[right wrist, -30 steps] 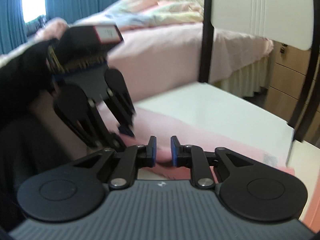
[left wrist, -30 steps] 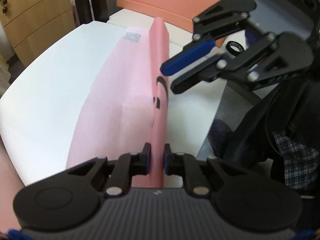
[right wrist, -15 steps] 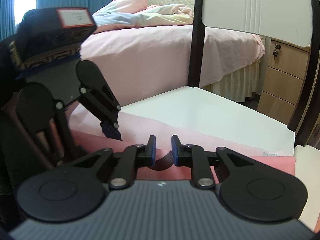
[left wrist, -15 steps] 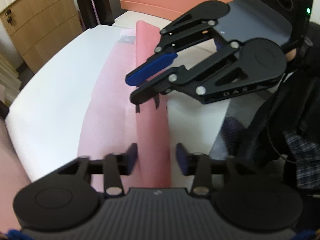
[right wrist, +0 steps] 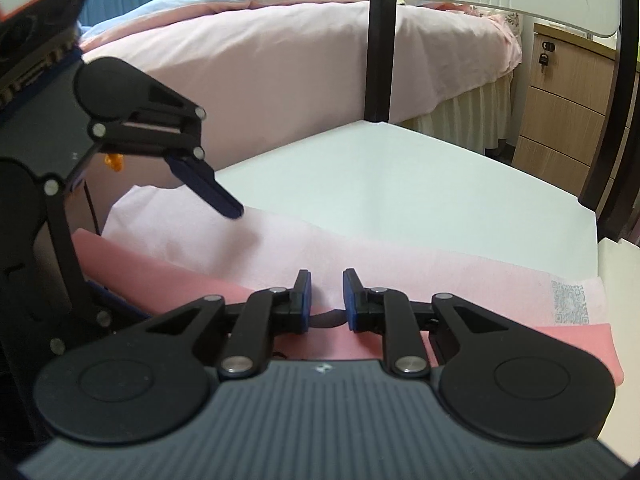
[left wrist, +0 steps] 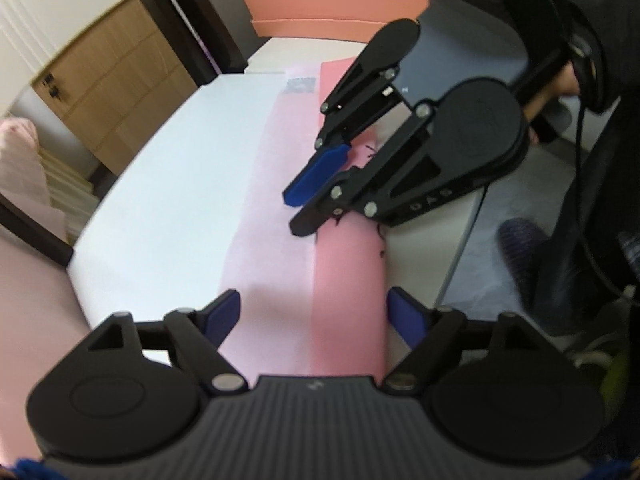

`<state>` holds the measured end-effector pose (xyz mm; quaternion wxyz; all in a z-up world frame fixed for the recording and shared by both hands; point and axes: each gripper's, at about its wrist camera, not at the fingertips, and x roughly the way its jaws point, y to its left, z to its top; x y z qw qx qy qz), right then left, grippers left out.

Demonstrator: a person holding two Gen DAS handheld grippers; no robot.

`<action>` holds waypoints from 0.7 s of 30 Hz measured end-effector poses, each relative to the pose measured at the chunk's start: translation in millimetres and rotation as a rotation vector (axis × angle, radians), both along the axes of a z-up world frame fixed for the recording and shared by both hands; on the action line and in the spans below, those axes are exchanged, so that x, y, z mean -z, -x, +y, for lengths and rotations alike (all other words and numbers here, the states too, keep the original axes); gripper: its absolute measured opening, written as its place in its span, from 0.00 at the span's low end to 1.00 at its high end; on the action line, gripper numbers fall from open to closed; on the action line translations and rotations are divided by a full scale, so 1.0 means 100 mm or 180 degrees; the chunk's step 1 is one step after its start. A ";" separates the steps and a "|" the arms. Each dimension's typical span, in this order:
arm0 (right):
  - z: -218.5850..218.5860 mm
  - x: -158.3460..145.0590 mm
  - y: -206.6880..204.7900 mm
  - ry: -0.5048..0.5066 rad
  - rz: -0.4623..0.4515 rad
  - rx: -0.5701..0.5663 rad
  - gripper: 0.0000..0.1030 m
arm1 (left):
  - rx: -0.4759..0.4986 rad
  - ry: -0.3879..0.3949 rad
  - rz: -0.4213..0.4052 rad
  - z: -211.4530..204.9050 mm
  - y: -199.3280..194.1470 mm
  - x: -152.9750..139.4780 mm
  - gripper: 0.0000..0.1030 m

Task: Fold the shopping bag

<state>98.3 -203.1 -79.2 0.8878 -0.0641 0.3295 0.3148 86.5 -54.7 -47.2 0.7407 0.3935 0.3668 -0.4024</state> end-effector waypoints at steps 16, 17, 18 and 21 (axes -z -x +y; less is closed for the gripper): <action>-0.40 -0.11 0.29 -0.0133 0.0563 0.0300 0.18 | 0.0787 0.0030 -0.1178 -0.28 1.43 0.05 0.79; -0.44 -0.11 0.29 -0.0174 0.0611 0.0337 0.18 | 0.0861 -0.0014 -0.1224 -0.32 1.48 0.10 0.79; -0.48 -0.11 0.28 -0.0215 0.0659 0.0357 0.18 | 0.0920 -0.0078 -0.1276 -0.36 1.53 0.16 0.79; -0.57 -0.10 0.28 -0.0309 0.0761 0.0408 0.18 | 0.0949 -0.0358 -0.1403 -0.46 1.56 0.38 0.70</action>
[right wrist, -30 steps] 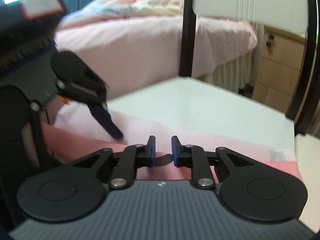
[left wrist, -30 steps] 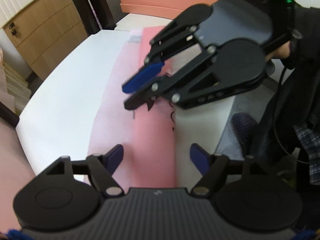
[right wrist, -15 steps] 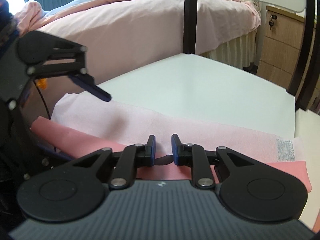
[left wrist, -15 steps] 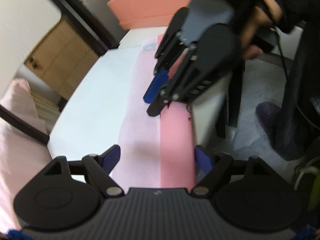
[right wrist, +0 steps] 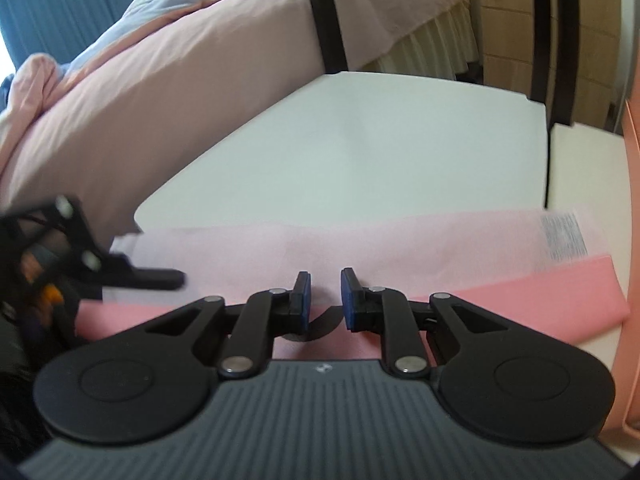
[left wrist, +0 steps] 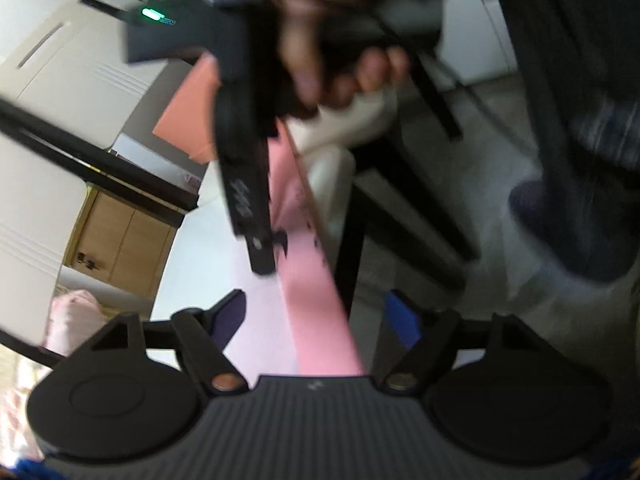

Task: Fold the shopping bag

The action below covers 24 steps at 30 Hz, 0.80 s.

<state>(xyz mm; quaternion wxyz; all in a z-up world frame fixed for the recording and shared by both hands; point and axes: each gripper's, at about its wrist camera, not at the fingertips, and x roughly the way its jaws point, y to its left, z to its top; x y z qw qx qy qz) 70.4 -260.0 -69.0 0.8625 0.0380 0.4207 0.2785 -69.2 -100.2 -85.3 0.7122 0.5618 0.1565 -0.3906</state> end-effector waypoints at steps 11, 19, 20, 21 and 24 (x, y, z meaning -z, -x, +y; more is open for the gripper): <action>-0.01 0.01 -0.05 -0.0043 0.0061 0.0076 0.17 | 0.0064 -0.0119 -0.0180 -0.11 0.07 0.19 0.57; -0.04 0.01 -0.08 -0.0088 0.0096 0.0124 0.17 | -0.0162 0.0074 0.0124 -0.12 -0.07 0.10 0.31; -0.04 0.01 -0.08 -0.0080 0.0086 0.0136 0.18 | -0.0188 0.0104 0.0171 -0.12 -0.09 0.08 0.28; -0.03 0.00 -0.08 -0.0073 0.0060 0.0152 0.19 | -0.0220 0.0146 0.0236 -0.12 -0.11 0.05 0.27; -0.09 -0.16 -0.02 -0.0221 -0.0273 0.0251 0.22 | -0.0391 0.0400 0.0542 -0.07 -0.24 -0.09 0.20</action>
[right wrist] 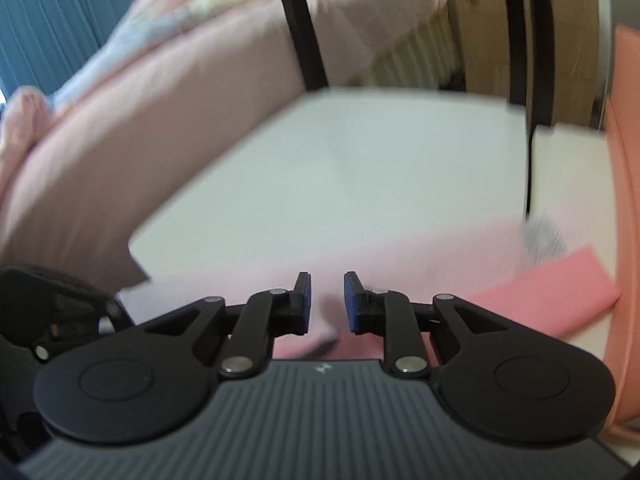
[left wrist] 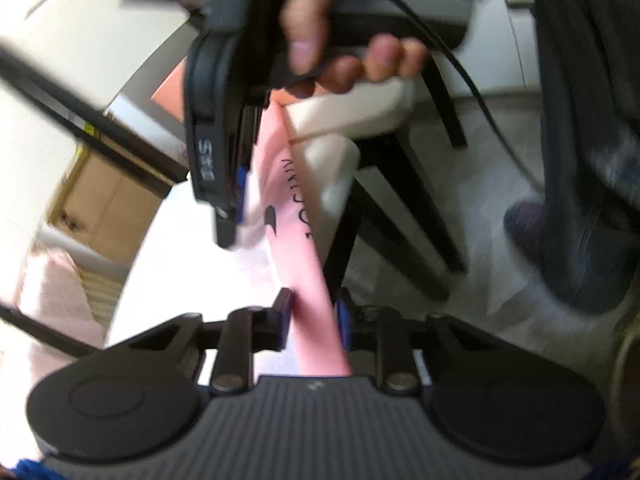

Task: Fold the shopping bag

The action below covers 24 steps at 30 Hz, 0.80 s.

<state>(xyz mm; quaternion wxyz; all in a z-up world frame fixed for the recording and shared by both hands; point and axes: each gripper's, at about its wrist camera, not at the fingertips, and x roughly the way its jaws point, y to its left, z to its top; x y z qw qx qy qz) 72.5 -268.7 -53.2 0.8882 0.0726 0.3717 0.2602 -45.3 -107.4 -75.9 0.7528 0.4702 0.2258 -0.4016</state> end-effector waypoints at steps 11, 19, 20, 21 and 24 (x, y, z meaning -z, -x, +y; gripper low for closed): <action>-0.12 -0.43 0.21 -0.0030 -0.0990 0.0129 0.22 | -0.1307 0.1278 0.1742 0.40 -0.92 -0.30 0.12; 0.12 -0.18 0.17 0.0296 -0.0825 -0.0262 0.22 | -0.1837 0.1537 0.2404 0.57 -1.29 -0.18 0.12; 0.15 -0.16 0.17 0.0310 -0.0836 -0.0306 0.22 | -0.1864 0.1561 0.2451 0.59 -1.30 -0.18 0.12; 0.19 -0.14 0.16 0.0326 -0.0845 -0.0346 0.22 | -0.1884 0.1577 0.2481 0.61 -1.32 -0.18 0.12; 0.30 -0.06 0.12 0.0469 -0.0887 -0.0395 0.21 | -0.1911 0.1597 0.2535 0.65 -1.35 -0.20 0.12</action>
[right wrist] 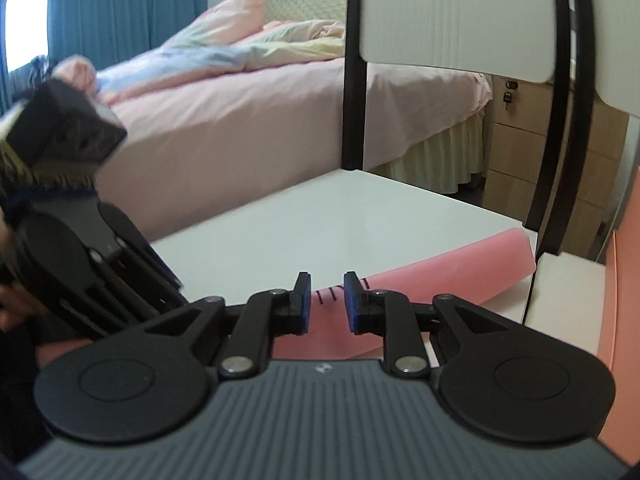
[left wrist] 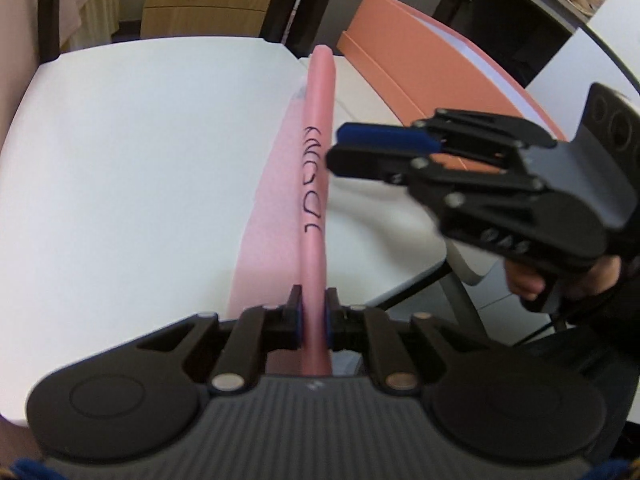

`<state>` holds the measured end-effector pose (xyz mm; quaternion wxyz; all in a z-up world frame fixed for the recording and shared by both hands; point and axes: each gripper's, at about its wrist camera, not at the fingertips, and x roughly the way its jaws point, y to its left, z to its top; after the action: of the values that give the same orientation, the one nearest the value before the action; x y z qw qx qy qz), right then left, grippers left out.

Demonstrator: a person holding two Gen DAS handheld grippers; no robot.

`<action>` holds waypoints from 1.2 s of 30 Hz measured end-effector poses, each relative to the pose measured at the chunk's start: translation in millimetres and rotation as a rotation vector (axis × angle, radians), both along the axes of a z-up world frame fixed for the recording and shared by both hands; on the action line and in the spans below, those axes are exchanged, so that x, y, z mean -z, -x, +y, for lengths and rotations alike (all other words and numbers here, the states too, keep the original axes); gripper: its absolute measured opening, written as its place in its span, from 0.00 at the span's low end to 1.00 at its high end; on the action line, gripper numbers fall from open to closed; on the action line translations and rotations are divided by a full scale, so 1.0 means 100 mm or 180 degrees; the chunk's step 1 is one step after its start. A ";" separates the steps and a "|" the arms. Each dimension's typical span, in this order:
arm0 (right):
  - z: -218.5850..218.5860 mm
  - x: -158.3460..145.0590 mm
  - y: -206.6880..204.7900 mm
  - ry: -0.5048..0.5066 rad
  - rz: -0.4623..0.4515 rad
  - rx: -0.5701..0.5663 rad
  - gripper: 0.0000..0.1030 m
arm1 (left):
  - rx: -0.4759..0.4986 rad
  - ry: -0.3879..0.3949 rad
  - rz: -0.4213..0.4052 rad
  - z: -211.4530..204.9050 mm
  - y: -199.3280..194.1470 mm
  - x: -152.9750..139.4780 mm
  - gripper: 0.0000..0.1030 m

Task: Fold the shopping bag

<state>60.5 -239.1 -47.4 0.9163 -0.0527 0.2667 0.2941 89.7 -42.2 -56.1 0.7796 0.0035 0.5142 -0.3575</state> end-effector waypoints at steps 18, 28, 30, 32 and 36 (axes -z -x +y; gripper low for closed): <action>0.38 0.32 -0.35 0.0107 0.0242 -0.0140 0.22 | -0.0159 -0.0325 -0.0329 0.06 -0.02 -0.06 0.34; 0.25 0.13 -0.33 -0.0318 0.0199 -0.0047 0.22 | -0.0024 -0.0246 -0.0280 0.02 0.02 -0.05 0.16; 0.30 0.17 -0.36 -0.0238 0.0245 -0.0067 0.22 | 0.0007 -0.0248 -0.0286 0.01 0.03 -0.05 0.16; 0.34 0.20 -0.37 -0.0139 0.0217 -0.0100 0.22 | -0.0004 -0.0253 -0.0286 0.01 0.03 -0.04 0.19; 0.35 0.29 -0.36 -0.0046 0.0111 -0.0120 0.21 | -0.0080 -0.0314 -0.0351 0.02 0.03 -0.06 0.23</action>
<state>96.2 -204.6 -76.0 0.9062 -0.0460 0.2795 0.3140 86.7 -39.8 -50.0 0.8100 0.0551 0.4875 -0.3213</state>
